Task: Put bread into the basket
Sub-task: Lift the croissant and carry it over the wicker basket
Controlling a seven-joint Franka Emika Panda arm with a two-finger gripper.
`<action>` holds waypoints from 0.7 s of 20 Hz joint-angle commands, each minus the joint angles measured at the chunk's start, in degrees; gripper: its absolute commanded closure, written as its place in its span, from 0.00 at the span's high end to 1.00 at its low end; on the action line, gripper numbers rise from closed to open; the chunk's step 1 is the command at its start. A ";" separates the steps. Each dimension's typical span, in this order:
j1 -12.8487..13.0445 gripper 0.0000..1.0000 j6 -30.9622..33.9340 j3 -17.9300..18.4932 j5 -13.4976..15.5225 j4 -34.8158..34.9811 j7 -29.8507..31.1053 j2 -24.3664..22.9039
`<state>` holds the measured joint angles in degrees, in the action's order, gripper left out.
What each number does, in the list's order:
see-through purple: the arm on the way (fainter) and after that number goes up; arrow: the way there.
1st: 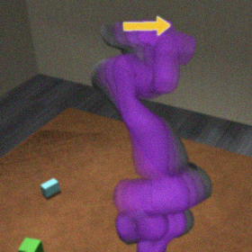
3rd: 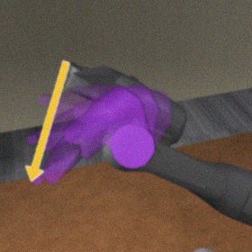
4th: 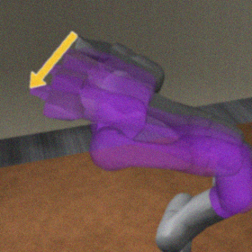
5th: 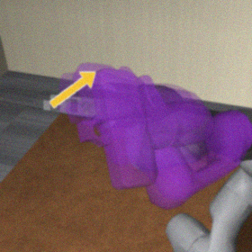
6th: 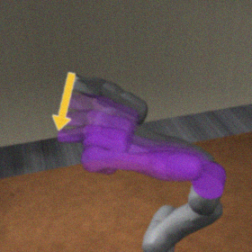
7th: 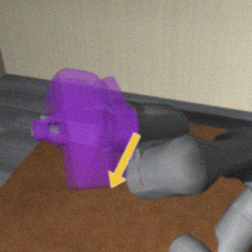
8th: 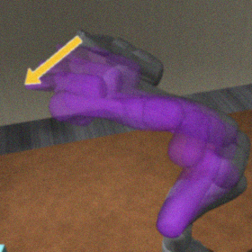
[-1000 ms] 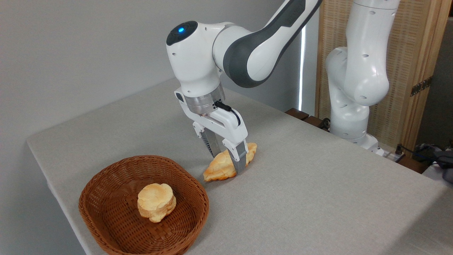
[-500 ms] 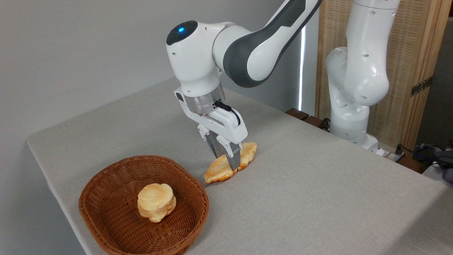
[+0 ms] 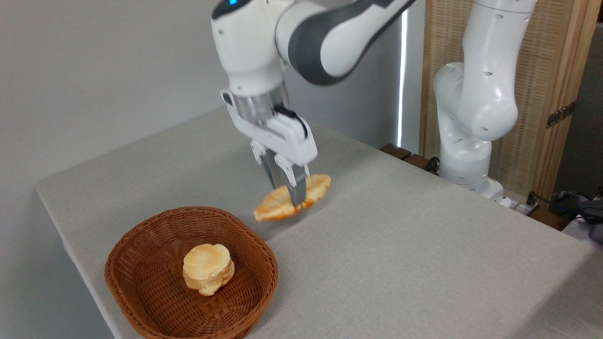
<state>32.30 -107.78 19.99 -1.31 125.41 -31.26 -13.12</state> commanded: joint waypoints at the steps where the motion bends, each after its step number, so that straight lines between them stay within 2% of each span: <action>1: 0.48 0.48 1.96 -1.01 -0.18 -4.72 0.24 -0.85; 4: 0.13 0.48 -0.66 -0.31 -0.18 -8.33 0.06 -0.68; 10: -0.31 0.52 -18.05 2.15 0.35 -8.78 0.24 2.66; 11: -0.31 0.53 -20.51 2.77 1.30 -8.78 0.24 3.45; 13: -0.31 0.58 -26.13 3.12 3.50 -8.69 0.24 4.86; 14: -0.31 0.67 -28.34 3.39 4.47 -8.69 0.24 5.65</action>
<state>31.72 -129.73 22.41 0.17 117.30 -31.24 -9.80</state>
